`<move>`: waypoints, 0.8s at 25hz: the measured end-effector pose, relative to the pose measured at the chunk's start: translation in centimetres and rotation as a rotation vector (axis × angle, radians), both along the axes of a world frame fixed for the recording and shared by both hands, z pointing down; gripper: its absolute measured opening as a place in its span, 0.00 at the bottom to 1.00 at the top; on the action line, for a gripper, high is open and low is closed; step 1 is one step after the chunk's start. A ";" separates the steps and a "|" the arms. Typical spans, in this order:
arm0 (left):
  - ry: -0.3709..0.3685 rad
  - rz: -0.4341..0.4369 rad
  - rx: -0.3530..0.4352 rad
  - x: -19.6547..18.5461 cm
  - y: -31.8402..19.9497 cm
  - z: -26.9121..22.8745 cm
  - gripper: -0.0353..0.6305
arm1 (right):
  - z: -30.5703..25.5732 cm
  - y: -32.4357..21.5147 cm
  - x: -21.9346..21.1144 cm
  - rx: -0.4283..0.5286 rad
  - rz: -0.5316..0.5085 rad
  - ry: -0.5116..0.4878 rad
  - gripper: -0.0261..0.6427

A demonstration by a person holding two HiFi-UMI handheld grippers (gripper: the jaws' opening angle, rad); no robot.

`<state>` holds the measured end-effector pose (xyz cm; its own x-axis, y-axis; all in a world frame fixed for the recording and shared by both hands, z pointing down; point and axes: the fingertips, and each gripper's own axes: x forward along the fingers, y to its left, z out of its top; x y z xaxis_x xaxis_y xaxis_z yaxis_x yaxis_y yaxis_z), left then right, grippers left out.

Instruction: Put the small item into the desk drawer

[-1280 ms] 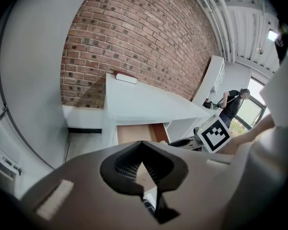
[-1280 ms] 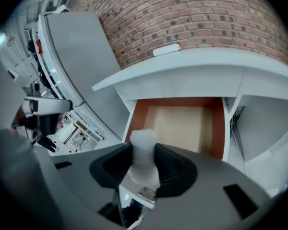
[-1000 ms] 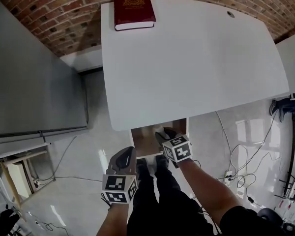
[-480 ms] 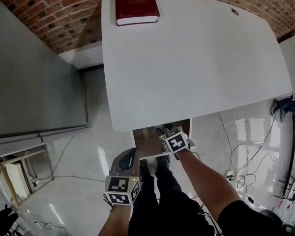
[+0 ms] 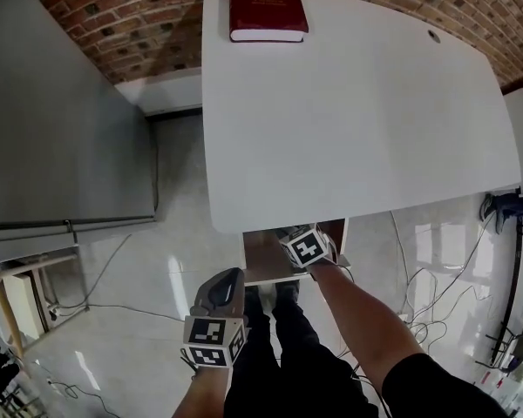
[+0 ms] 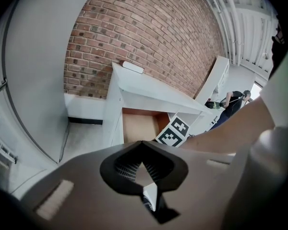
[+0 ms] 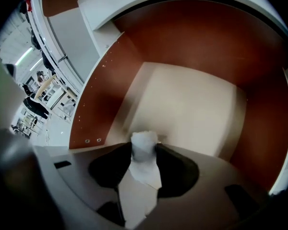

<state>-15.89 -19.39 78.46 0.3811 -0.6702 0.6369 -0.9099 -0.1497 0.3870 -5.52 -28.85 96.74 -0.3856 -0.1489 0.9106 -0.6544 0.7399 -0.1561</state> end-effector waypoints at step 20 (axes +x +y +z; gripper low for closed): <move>0.027 0.036 0.087 -1.4 -2.7 -10.7 0.06 | -13.1 6.9 7.0 -0.015 0.326 -0.097 0.32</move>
<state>-17.28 -22.10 67.74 0.4222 -0.7081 0.5660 -0.8926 -0.2159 0.3957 1.50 -22.00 83.66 -0.4046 -0.2656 0.8751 -0.8378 0.4912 -0.2383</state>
